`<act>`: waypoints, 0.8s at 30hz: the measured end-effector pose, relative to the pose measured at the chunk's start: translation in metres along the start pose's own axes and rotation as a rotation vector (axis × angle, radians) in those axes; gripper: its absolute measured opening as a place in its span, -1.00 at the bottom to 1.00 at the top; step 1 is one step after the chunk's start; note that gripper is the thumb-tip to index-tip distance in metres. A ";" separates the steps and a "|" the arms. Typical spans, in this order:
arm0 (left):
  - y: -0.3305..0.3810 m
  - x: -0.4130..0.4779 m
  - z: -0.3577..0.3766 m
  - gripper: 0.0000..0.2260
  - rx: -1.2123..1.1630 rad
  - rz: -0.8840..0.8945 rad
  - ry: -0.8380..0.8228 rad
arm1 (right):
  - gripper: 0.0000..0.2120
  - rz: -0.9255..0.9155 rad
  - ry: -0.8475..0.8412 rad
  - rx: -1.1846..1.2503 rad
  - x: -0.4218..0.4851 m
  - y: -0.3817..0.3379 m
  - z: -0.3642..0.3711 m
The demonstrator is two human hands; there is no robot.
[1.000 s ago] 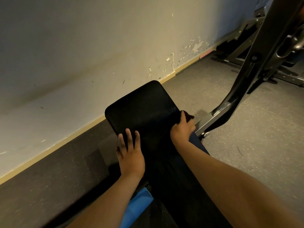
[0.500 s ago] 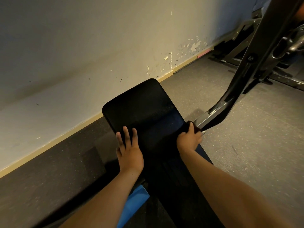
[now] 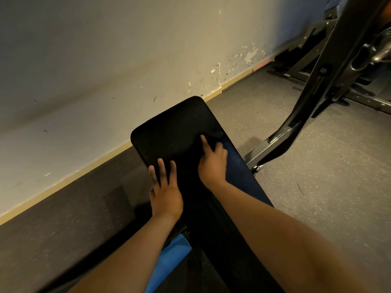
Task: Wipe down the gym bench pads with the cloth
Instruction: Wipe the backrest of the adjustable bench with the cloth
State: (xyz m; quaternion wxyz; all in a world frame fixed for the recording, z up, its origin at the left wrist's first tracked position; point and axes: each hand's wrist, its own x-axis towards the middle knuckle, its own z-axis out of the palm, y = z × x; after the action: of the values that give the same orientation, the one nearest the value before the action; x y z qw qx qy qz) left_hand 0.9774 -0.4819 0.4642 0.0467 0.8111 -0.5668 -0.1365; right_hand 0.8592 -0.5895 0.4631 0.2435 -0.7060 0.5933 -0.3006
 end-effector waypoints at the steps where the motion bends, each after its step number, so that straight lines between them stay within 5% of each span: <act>1: 0.000 0.000 0.000 -0.19 -0.002 -0.002 0.001 | -0.37 0.102 0.042 0.016 -0.010 0.015 0.000; 5: 0.000 -0.002 -0.002 -0.22 -0.003 -0.006 0.005 | -0.37 0.505 0.119 0.175 -0.043 0.058 -0.008; 8: -0.002 -0.003 -0.003 -0.25 0.008 0.005 0.019 | -0.40 0.582 0.156 0.283 -0.043 0.059 -0.013; 18: 0.002 -0.002 0.000 -0.14 0.023 0.035 -0.015 | -0.39 0.024 -0.030 0.110 0.032 -0.014 -0.008; 24: 0.008 -0.001 0.000 -0.12 0.054 0.000 -0.024 | -0.37 0.531 0.107 0.246 0.013 0.044 -0.013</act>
State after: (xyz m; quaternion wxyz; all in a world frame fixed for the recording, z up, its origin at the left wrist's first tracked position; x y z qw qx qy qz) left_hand 0.9703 -0.4841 0.4662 0.0178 0.8104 -0.5709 -0.1307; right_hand 0.8210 -0.6102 0.4434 0.3657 -0.4742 0.7284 -0.3330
